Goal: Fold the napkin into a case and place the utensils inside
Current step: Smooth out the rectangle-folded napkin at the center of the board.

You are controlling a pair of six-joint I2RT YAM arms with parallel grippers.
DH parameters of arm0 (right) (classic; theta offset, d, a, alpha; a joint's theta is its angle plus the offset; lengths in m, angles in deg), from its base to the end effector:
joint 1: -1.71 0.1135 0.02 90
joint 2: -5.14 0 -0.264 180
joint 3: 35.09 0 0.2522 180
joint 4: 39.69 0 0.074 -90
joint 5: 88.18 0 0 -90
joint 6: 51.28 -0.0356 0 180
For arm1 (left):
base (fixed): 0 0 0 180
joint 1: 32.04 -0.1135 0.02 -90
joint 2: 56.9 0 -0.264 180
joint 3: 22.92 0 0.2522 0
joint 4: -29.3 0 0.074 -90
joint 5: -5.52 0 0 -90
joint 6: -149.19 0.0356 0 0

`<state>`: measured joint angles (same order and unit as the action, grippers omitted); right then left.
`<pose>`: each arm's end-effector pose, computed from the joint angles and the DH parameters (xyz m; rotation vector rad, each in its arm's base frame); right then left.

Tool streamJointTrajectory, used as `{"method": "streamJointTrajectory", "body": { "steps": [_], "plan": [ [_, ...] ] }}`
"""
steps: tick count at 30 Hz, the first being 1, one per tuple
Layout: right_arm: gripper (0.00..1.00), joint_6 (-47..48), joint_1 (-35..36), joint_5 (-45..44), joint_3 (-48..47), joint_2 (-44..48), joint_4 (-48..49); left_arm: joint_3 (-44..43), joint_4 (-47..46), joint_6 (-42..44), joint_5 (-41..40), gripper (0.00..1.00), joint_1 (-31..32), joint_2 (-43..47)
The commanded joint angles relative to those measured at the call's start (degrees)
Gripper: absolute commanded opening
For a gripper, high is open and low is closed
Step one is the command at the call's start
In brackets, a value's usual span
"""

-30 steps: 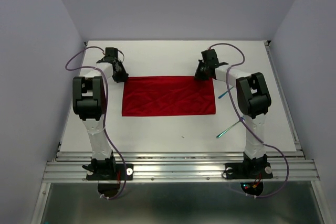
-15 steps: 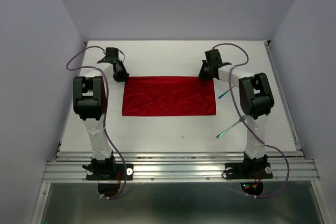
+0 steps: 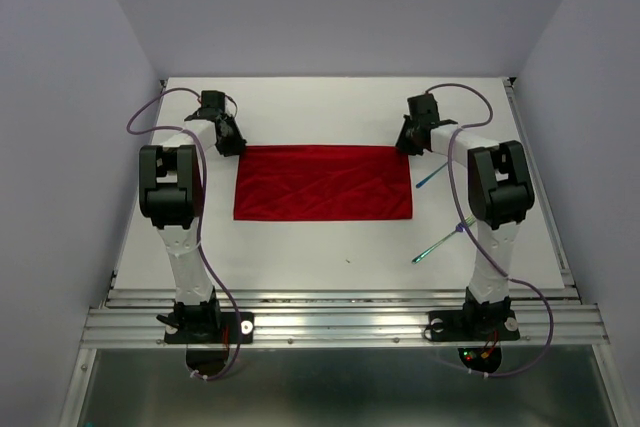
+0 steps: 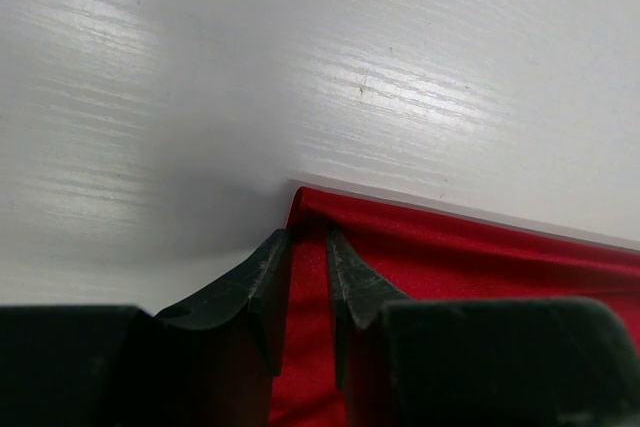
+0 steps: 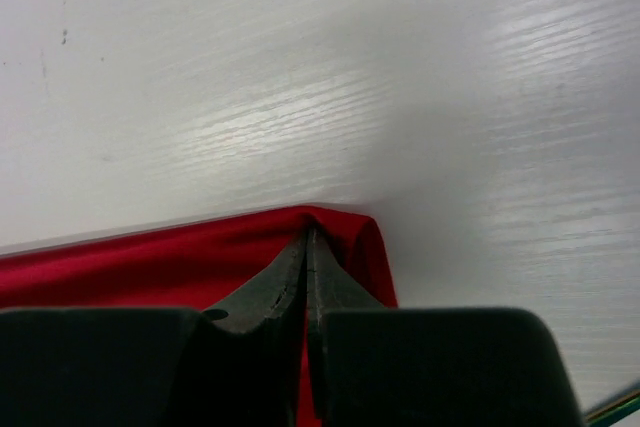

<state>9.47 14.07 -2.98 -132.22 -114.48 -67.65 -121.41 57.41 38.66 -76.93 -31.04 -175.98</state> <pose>0.4433 0.0941 0.1621 0.3978 2.4270 0.2177 0.4564 -0.0126 0.1734 -0.3536 2.4121 -0.3295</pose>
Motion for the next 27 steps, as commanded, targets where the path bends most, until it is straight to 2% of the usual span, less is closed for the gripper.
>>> {"method": "streamJointTrajectory", "body": {
  "steps": [1,12,20,24,27],
  "plan": [
    [0.08,1.39,-1.63,-2.67,0.93,3.77,-0.48,0.53,1.21,1.2,0.09,0.31,-0.03,-0.8],
    [0.08,0.87,-2.69,-1.8,2.51,3.86,-0.39,0.7,1.21,1.2,0.45,0.31,-0.03,0.17],
    [0.07,1.13,-2.69,2.24,2.08,5.52,-0.39,1.06,1.38,0.85,0.98,0.31,-0.03,2.63],
    [0.08,1.22,-2.69,3.83,1.9,9.56,-0.39,0.79,2.96,0.85,0.01,0.34,0.06,6.23],
    [0.08,1.31,-2.69,3.48,2.69,12.29,-0.48,1.67,4.11,0.76,-1.39,0.4,-0.03,10.27]
  ]
}}
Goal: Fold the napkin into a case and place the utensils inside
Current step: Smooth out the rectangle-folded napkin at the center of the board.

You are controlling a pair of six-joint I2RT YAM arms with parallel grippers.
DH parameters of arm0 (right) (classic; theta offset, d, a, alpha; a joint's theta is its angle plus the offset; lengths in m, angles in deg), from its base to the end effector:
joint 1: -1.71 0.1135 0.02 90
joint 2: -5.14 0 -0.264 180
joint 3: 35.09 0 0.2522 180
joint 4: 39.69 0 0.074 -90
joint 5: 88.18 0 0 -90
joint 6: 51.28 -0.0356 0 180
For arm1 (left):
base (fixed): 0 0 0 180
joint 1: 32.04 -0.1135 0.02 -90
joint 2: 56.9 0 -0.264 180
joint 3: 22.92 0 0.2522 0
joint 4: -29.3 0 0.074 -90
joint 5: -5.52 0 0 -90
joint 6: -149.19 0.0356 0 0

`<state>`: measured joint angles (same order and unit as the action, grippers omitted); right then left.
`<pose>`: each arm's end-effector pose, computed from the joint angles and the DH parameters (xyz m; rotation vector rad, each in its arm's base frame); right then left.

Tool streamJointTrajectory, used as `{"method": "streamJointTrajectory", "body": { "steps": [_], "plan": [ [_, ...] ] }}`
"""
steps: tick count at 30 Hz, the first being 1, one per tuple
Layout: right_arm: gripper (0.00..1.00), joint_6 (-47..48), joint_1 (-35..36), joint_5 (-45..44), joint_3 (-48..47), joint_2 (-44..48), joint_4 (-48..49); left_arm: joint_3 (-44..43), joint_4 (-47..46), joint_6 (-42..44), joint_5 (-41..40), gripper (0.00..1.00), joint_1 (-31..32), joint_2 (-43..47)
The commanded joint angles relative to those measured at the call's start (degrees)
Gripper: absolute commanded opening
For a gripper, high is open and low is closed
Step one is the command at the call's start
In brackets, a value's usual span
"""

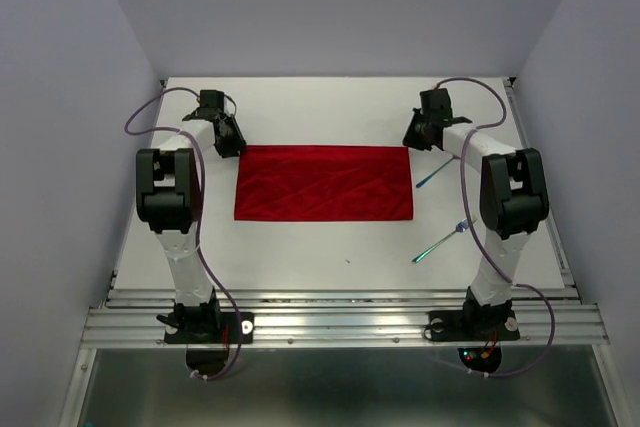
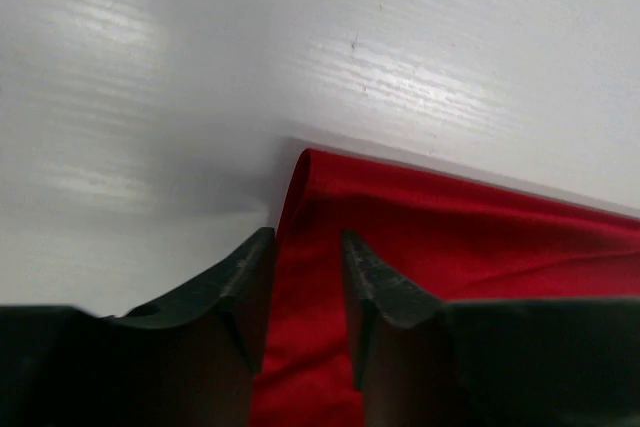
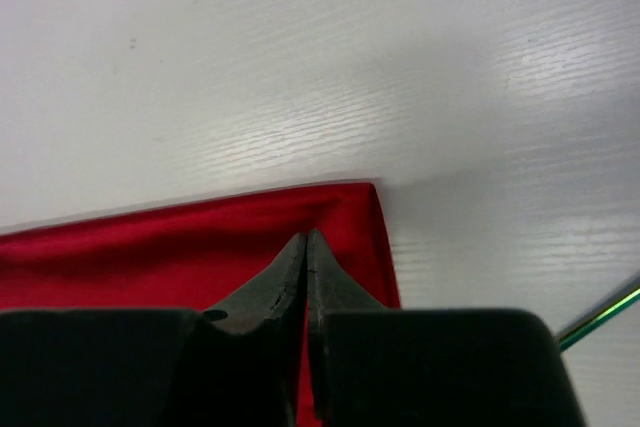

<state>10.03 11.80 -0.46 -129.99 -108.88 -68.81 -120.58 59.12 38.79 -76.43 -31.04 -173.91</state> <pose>0.4322 0.0755 0.1903 0.4107 2.3938 0.2620 0.4491 -0.0128 0.1825 -0.3489 2.4214 -0.3381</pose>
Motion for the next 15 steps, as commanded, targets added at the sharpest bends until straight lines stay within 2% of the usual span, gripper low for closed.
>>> {"method": "streamJointTrajectory", "body": {
  "steps": [1,10,15],
  "plan": [
    [0.09,0.91,-0.42,0.79,1.42,8.36,0.76,1.8,2.66,0.63,-2.25,0.45,-0.03,10.2],
    [0.13,0.65,-0.42,-0.44,11.61,16.1,0.15,11.98,4.6,0.54,-3.75,0.77,1.03,16.81],
    [0.13,1.35,-0.42,-1.76,14.17,16.81,-1.34,16.04,4.51,0.45,-4.98,0.8,1.73,17.61]
  ]
}}
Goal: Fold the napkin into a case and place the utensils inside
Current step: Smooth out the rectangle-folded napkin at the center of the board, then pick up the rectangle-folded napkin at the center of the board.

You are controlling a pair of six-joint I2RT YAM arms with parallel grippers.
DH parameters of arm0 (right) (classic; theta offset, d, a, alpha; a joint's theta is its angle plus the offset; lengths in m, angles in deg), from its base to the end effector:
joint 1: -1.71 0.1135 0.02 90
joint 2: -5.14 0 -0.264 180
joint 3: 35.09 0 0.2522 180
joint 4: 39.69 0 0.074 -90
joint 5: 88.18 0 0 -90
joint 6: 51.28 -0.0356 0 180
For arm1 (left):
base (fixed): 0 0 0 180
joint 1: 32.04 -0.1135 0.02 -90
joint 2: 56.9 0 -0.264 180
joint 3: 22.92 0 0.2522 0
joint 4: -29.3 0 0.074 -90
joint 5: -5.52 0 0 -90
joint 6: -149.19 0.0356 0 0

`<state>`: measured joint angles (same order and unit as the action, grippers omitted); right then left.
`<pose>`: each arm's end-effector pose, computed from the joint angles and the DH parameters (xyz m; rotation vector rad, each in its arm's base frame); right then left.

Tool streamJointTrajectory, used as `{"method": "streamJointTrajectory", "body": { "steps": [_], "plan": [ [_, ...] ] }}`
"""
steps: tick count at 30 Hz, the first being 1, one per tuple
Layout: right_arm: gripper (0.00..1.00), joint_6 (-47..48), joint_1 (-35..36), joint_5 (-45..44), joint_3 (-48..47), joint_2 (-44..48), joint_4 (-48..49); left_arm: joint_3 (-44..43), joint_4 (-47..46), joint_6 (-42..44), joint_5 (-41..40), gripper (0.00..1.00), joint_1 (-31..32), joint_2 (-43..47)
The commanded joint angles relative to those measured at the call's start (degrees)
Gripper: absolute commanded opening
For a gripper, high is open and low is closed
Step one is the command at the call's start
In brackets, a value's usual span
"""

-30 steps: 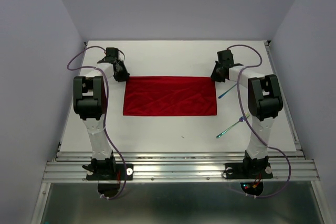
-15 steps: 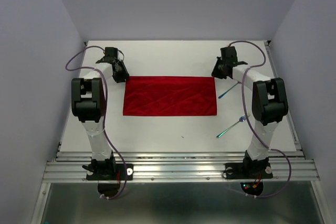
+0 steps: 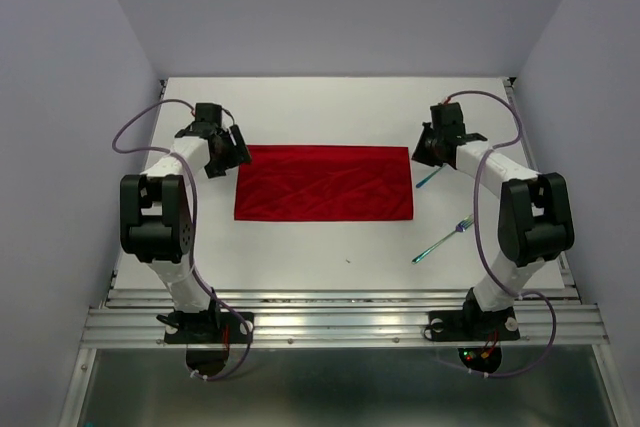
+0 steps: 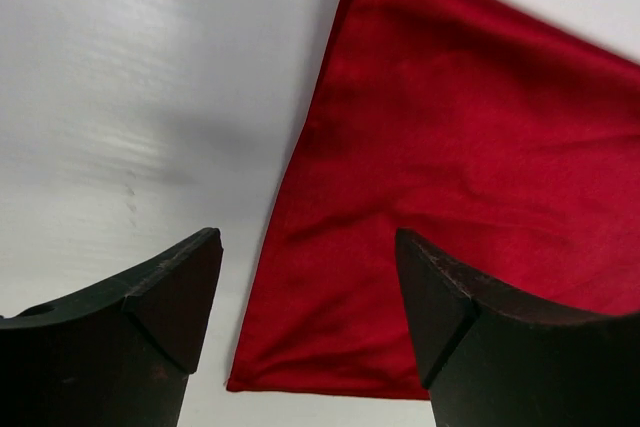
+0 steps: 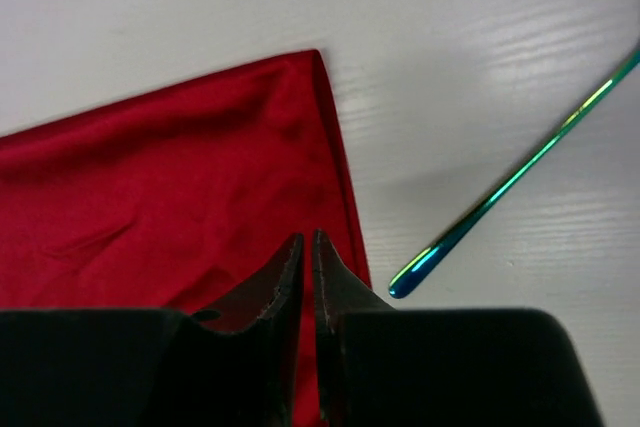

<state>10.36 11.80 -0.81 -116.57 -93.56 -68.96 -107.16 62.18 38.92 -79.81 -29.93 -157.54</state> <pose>0.3707 0.0643 0.2203 0.4023 2.3633 0.2630 0.3817 -0.0170 0.2188 -0.3494 2.4210 -0.2740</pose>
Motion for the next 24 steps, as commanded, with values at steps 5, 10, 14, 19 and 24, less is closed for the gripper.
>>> {"method": "streamJointTrajectory", "body": {
  "steps": [5,10,14,19,24],
  "plan": [
    [0.24,0.24,-0.42,0.61,3.21,1.66,-1.98,5.09,1.71,-0.21,-4.04,0.84,2.19,0.1],
    [0.33,0.93,-0.42,1.31,6.72,2.1,-1.98,5.44,2.68,-0.29,-8.09,0.84,4.04,-2.36],
    [0.34,1.29,-0.42,2.11,7.43,1.66,-1.72,5.96,2.51,-0.56,-9.15,0.82,5.09,-3.33],
    [0.34,1.73,-0.42,5.0,7.26,0.26,-0.66,6.4,2.33,-0.91,-9.94,0.79,5.36,-3.77],
    [0.34,2.08,-0.42,5.62,6.55,-1.05,0.3,6.32,2.24,-1.0,-10.64,0.78,5.36,-2.9]
  ]
}}
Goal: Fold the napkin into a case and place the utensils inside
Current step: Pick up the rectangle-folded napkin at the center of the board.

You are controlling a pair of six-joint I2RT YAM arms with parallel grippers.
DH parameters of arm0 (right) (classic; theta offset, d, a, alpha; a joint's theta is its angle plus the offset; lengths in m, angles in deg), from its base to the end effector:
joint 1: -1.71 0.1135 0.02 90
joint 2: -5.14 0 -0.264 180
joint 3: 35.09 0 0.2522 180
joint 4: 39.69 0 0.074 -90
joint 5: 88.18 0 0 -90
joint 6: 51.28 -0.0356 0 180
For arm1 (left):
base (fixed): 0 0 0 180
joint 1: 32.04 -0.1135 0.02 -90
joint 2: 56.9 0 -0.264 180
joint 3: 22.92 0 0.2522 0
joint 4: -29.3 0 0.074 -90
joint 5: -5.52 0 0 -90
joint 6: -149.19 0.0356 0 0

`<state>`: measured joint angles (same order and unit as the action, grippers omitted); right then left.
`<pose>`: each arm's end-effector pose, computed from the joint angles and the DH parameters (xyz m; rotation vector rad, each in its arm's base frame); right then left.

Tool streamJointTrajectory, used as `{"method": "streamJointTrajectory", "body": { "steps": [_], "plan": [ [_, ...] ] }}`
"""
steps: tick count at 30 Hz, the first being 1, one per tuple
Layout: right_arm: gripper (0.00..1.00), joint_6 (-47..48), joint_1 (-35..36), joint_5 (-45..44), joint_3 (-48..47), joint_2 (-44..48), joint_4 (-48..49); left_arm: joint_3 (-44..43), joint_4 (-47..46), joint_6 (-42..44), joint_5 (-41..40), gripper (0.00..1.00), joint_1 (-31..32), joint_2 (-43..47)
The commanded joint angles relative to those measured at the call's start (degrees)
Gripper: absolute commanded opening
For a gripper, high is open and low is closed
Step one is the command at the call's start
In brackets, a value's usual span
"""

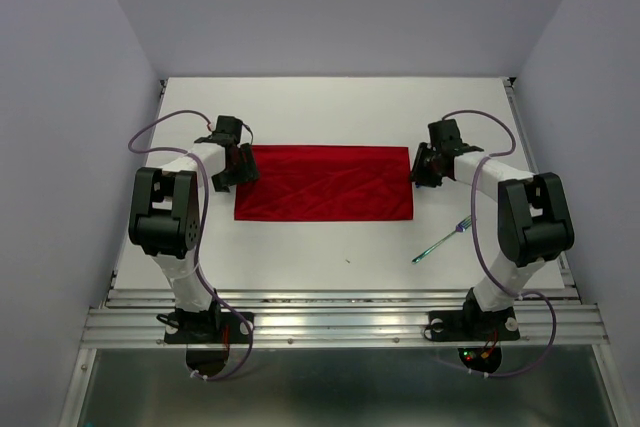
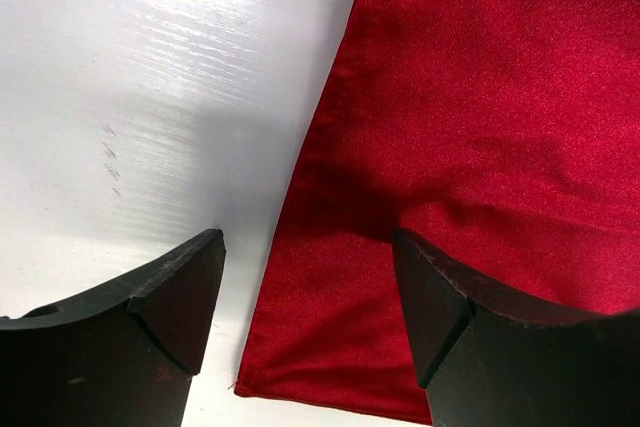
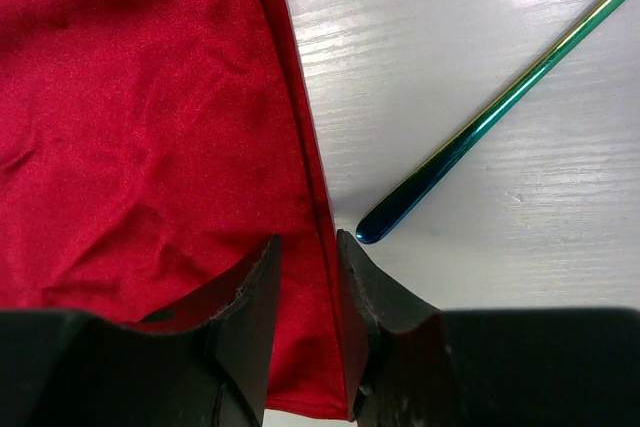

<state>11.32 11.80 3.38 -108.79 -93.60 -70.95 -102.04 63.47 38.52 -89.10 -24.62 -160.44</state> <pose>0.3438 0.0622 0.1765 0.3775 2.5508 0.2842 0.3658 -0.0447 0.1725 -0.3280 2.5691 -0.0754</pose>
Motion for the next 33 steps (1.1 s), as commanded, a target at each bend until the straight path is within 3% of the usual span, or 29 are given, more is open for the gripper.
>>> {"method": "streamJointTrajectory", "body": {
  "steps": [1,11,20,29,33],
  "plan": [
    [0.35,1.21,-0.42,1.08,-1.66,-1.45,2.29,1.29,0.69,-0.6,-1.27,0.78,0.05,0.19],
    [0.33,2.17,-0.42,0.19,-1.67,-5.41,3.35,1.03,-0.36,0.1,1.19,0.79,-0.65,3.44],
    [0.12,2.53,-0.42,2.04,-1.05,-5.06,4.14,0.68,-1.51,1.77,6.2,0.79,-3.29,5.55],
    [0.07,2.35,0.64,2.57,-1.67,-5.24,4.14,-0.02,-2.12,2.3,8.05,0.84,-3.73,3.45],
    [0.07,2.26,0.64,2.57,-1.67,-4.97,4.22,-0.29,-2.47,2.74,9.45,0.79,-3.73,0.98]
  ]
}}
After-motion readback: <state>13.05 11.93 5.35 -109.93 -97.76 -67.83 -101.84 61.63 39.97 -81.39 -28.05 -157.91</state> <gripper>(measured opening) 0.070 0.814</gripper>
